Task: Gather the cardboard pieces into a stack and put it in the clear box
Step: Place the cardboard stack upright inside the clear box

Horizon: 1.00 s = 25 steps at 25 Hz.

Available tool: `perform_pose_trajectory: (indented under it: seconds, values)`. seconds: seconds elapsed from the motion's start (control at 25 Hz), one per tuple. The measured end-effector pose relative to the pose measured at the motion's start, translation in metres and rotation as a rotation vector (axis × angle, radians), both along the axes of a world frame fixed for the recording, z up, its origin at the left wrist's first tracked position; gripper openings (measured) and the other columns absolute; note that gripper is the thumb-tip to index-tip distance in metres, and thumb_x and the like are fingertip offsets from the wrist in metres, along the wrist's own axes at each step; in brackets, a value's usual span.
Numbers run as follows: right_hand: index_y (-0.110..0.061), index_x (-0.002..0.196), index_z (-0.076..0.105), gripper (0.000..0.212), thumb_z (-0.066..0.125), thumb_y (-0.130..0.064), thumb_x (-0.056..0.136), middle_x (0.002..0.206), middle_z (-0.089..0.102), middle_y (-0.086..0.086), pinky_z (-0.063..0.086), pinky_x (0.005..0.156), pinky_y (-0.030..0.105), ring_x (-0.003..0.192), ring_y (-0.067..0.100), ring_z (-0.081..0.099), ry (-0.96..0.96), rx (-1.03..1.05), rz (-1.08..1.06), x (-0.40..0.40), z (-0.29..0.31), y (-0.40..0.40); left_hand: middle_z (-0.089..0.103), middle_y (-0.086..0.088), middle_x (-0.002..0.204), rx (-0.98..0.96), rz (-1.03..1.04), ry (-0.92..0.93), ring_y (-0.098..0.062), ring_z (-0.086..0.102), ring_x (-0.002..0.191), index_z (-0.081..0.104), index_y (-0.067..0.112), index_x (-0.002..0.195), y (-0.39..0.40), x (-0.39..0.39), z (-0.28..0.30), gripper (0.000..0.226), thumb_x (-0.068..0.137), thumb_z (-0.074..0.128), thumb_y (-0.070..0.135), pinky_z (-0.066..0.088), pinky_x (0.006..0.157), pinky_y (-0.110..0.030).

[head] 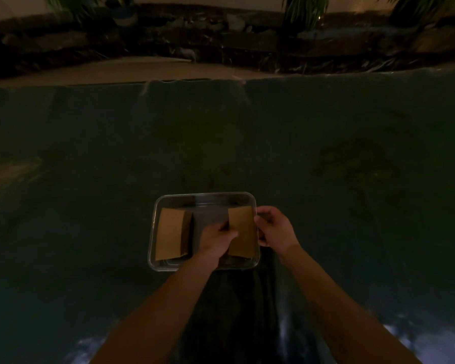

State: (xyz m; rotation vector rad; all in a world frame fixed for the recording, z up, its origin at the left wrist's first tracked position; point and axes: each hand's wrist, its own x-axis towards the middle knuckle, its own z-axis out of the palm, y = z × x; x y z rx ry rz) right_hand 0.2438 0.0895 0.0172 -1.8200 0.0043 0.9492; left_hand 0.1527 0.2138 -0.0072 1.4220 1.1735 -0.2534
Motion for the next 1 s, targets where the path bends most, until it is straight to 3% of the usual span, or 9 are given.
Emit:
perform_pose_trajectory:
  seconds: [0.12, 0.24, 0.36, 0.56, 0.68, 0.8, 0.92, 1.0]
  values:
    - [-0.019, 0.115, 0.060, 0.018, 0.053, -0.016, 0.099, 0.105, 0.067, 0.014, 0.062, 0.078, 0.047, 0.093, 0.031, 0.069, -0.007, -0.011, -0.006, -0.001, -0.002, 0.000, 0.065, -0.003, 0.119, 0.150, -0.086, 0.049, -0.022, 0.058, 0.116, 0.065, 0.024, 0.101, -0.005, 0.000, -0.002, 0.009, 0.093, 0.062, 0.022, 0.045, 0.102, -0.038]
    - [-0.023, 0.114, 0.060, 0.017, 0.054, -0.018, 0.099, 0.106, 0.066, 0.009, 0.061, 0.070, 0.038, 0.091, 0.024, 0.068, -0.012, -0.023, -0.003, -0.002, -0.004, 0.001, 0.066, -0.006, 0.112, 0.298, -0.196, 0.096, -0.021, 0.061, 0.108, 0.066, 0.017, 0.105, -0.013, 0.004, -0.003, 0.015, 0.097, 0.056, 0.024, 0.045, 0.094, -0.033]
    - [-0.023, 0.114, 0.059, 0.017, 0.053, -0.019, 0.099, 0.104, 0.063, 0.001, 0.059, 0.068, 0.034, 0.090, 0.018, 0.066, -0.034, -0.029, 0.011, -0.002, -0.005, 0.001, 0.064, -0.010, 0.101, 0.387, -0.294, 0.142, -0.020, 0.062, 0.096, 0.059, 0.015, 0.091, -0.022, 0.008, -0.002, 0.017, 0.101, 0.049, 0.025, 0.049, 0.089, -0.033]
    - [-0.023, 0.113, 0.059, 0.015, 0.052, -0.020, 0.099, 0.099, 0.064, -0.004, 0.061, 0.076, 0.043, 0.088, 0.019, 0.067, -0.058, -0.031, -0.009, -0.004, -0.006, 0.002, 0.065, -0.011, 0.105, 0.435, -0.377, 0.159, -0.022, 0.061, 0.101, 0.049, 0.021, 0.074, -0.024, 0.008, 0.003, 0.026, 0.100, 0.050, 0.021, 0.047, 0.091, -0.033]
    - [-0.023, 0.113, 0.060, 0.016, 0.053, -0.020, 0.099, 0.099, 0.065, -0.002, 0.062, 0.077, 0.046, 0.086, 0.019, 0.067, -0.060, -0.027, -0.019, -0.004, -0.007, 0.001, 0.064, -0.009, 0.112, 0.406, -0.404, 0.139, -0.021, 0.061, 0.107, 0.059, 0.017, 0.091, -0.019, 0.005, 0.002, 0.015, 0.101, 0.050, 0.024, 0.047, 0.095, -0.034]
    - [-0.025, 0.113, 0.061, 0.016, 0.053, -0.021, 0.099, 0.100, 0.066, 0.004, 0.062, 0.078, 0.045, 0.087, 0.021, 0.067, -0.039, -0.035, -0.010, -0.002, -0.005, 0.000, 0.065, -0.009, 0.115, 0.387, -0.415, 0.125, -0.021, 0.062, 0.110, 0.063, 0.013, 0.106, -0.018, 0.005, 0.004, 0.018, 0.100, 0.051, 0.025, 0.047, 0.095, -0.033]
    - [-0.026, 0.111, 0.062, 0.016, 0.054, -0.021, 0.098, 0.104, 0.068, 0.009, 0.062, 0.080, 0.045, 0.093, 0.025, 0.069, -0.010, -0.024, -0.005, -0.001, -0.005, -0.002, 0.061, -0.008, 0.125, 0.403, -0.422, 0.104, -0.022, 0.060, 0.114, 0.054, 0.016, 0.125, -0.015, 0.000, 0.006, 0.031, 0.099, 0.052, 0.031, 0.048, 0.101, -0.038]
    - [-0.026, 0.110, 0.063, 0.016, 0.055, -0.020, 0.098, 0.105, 0.069, 0.010, 0.062, 0.079, 0.045, 0.095, 0.026, 0.070, -0.001, -0.018, -0.008, 0.000, -0.005, -0.003, 0.056, -0.008, 0.134, 0.484, -0.514, 0.082, -0.021, 0.061, 0.112, 0.037, 0.019, 0.144, -0.009, -0.006, 0.008, 0.051, 0.099, 0.049, 0.039, 0.049, 0.093, -0.035]
